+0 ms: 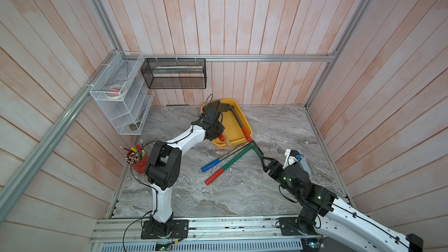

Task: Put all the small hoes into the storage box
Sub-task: Place the hoe in the storage box.

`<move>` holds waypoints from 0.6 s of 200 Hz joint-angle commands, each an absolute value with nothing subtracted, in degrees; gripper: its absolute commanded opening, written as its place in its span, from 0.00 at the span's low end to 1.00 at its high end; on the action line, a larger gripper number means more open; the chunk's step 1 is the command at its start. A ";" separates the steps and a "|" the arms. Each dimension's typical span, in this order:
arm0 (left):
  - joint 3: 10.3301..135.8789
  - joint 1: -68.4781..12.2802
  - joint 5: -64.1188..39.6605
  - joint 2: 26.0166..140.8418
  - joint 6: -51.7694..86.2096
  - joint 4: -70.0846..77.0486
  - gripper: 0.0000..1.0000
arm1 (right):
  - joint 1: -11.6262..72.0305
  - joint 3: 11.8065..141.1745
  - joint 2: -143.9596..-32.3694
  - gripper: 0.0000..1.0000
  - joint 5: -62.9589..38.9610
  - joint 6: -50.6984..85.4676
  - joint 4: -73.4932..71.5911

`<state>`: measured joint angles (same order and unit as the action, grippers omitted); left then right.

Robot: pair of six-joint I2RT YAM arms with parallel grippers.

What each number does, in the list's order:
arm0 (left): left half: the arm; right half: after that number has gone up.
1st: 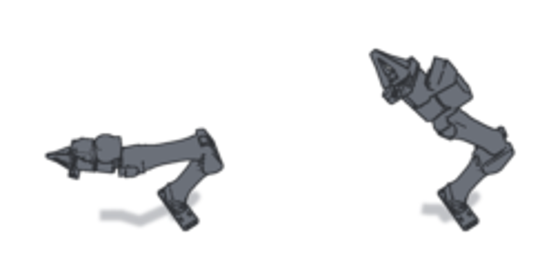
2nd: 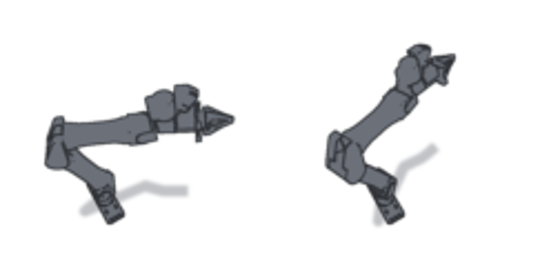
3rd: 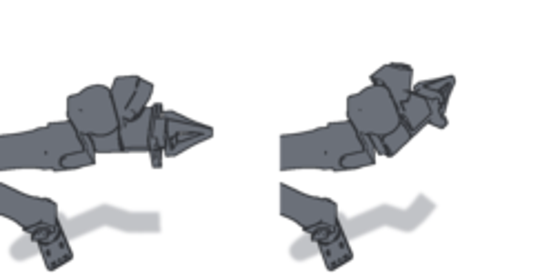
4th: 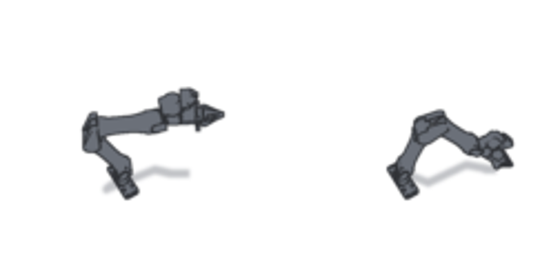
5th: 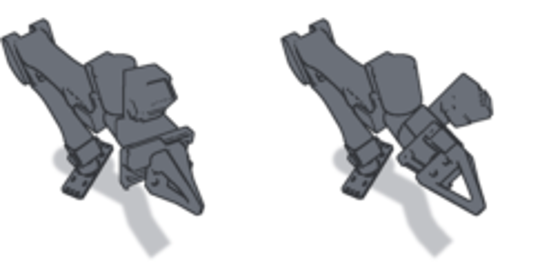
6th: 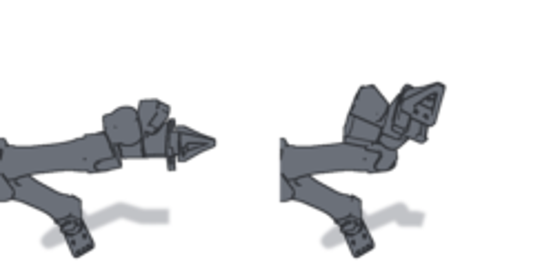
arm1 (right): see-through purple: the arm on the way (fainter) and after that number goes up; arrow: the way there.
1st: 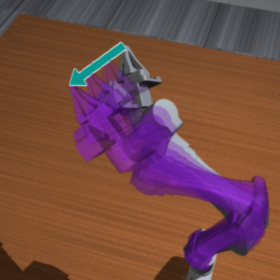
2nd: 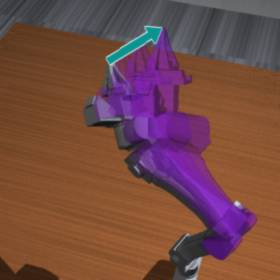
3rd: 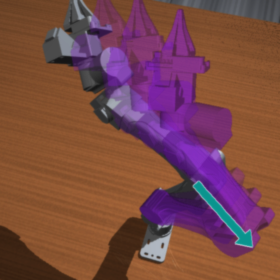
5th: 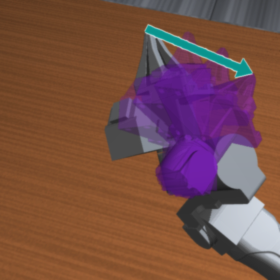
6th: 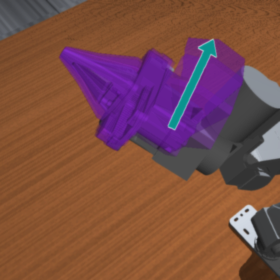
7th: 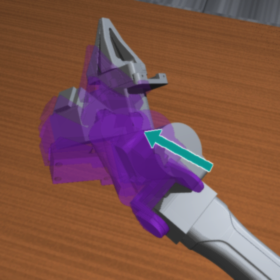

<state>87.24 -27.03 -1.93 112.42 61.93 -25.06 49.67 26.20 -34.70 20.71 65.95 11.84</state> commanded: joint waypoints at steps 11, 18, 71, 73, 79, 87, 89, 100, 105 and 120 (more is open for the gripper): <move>87.03 -26.71 -3.25 112.50 61.08 -21.45 0.01 | 49.45 25.17 -34.09 0.79 20.72 66.18 12.67; 86.94 -26.53 -3.34 112.51 61.24 -21.73 0.02 | 49.44 25.06 -33.95 0.79 20.74 66.18 12.57; 86.57 -25.55 -4.49 112.85 61.04 -22.80 0.04 | 49.46 24.83 -33.58 0.79 20.82 66.28 12.46; 86.59 -25.55 -4.48 112.92 60.96 -22.84 0.05 | 49.43 24.86 -33.62 0.79 20.76 66.27 12.41; 86.65 -25.51 -4.47 113.07 60.92 -23.10 0.06 | 49.41 24.85 -33.69 0.79 20.68 66.27 12.32; 86.62 -25.46 -4.61 113.05 60.65 -23.27 0.07 | 49.44 24.68 -33.74 0.79 20.58 66.35 12.18; 86.61 -25.44 -4.69 113.14 60.65 -23.37 0.06 | 49.43 24.69 -33.68 0.79 20.64 66.36 12.16; 86.79 -25.36 -4.75 113.29 60.51 -23.81 0.08 | 49.44 24.75 -33.83 0.79 20.63 66.36 12.22; 86.79 -25.37 -4.83 113.36 60.31 -23.81 0.09 | 49.41 24.70 -33.83 0.79 20.64 66.36 12.12; 87.00 -25.25 -4.75 113.37 60.11 -24.45 0.10 | 49.43 24.74 -33.92 0.80 20.56 66.31 12.00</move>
